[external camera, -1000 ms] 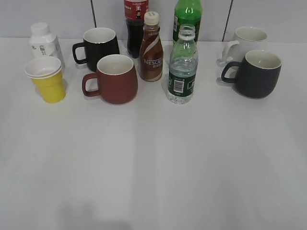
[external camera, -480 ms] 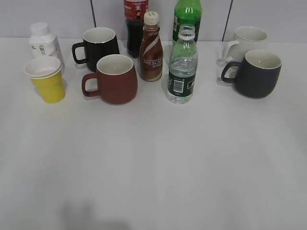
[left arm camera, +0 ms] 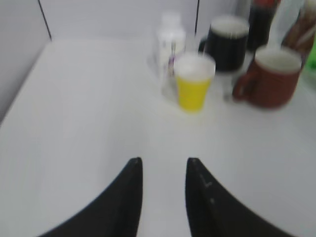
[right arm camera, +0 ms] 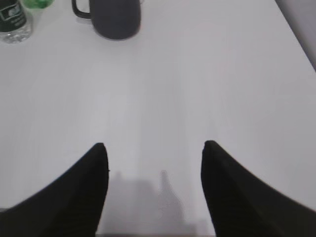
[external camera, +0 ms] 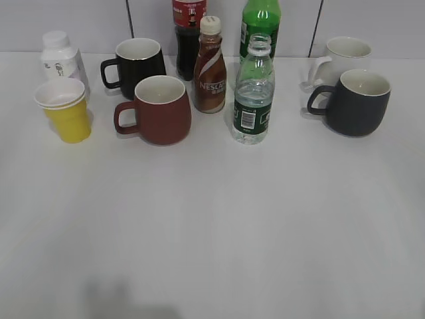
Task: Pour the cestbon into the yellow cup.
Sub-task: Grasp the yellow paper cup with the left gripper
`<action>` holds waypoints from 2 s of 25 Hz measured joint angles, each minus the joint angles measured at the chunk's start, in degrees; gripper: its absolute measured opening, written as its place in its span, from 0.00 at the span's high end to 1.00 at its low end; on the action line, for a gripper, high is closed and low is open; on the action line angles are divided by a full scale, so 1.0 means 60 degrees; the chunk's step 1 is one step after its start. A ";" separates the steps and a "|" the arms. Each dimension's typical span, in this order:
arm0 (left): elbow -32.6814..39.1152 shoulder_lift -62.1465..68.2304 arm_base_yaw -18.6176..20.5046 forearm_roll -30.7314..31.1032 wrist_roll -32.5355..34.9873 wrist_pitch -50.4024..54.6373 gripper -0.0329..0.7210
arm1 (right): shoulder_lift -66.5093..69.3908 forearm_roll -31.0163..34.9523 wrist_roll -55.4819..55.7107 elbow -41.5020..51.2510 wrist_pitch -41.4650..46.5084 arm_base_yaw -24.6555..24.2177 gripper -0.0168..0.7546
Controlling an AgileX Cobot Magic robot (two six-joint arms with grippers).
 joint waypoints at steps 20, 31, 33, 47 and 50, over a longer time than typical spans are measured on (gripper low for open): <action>0.0098 0.6430 0.0000 -0.0192 0.0000 -0.9287 0.64 | 0.4183 0.0565 -0.0296 -0.0209 -0.6024 0.0606 0.40; 0.0100 1.0966 0.0000 -0.0522 0.0000 -1.3439 0.64 | 0.9281 0.0490 -0.0628 -0.0209 -1.1323 0.2292 0.40; 0.0100 1.1481 0.0000 -0.0496 0.0000 -1.3688 0.64 | 1.0204 0.0467 -0.0628 -0.0209 -1.2434 0.2339 0.40; 0.2731 1.3945 -0.0011 0.1285 0.0000 -1.9110 0.62 | 1.2718 -0.0124 0.0197 -0.0209 -1.4795 0.2369 0.40; 0.3042 1.4727 -0.0011 0.1917 0.0000 -1.9865 0.57 | 1.2742 -0.0837 0.0831 -0.0209 -1.4875 0.2400 0.40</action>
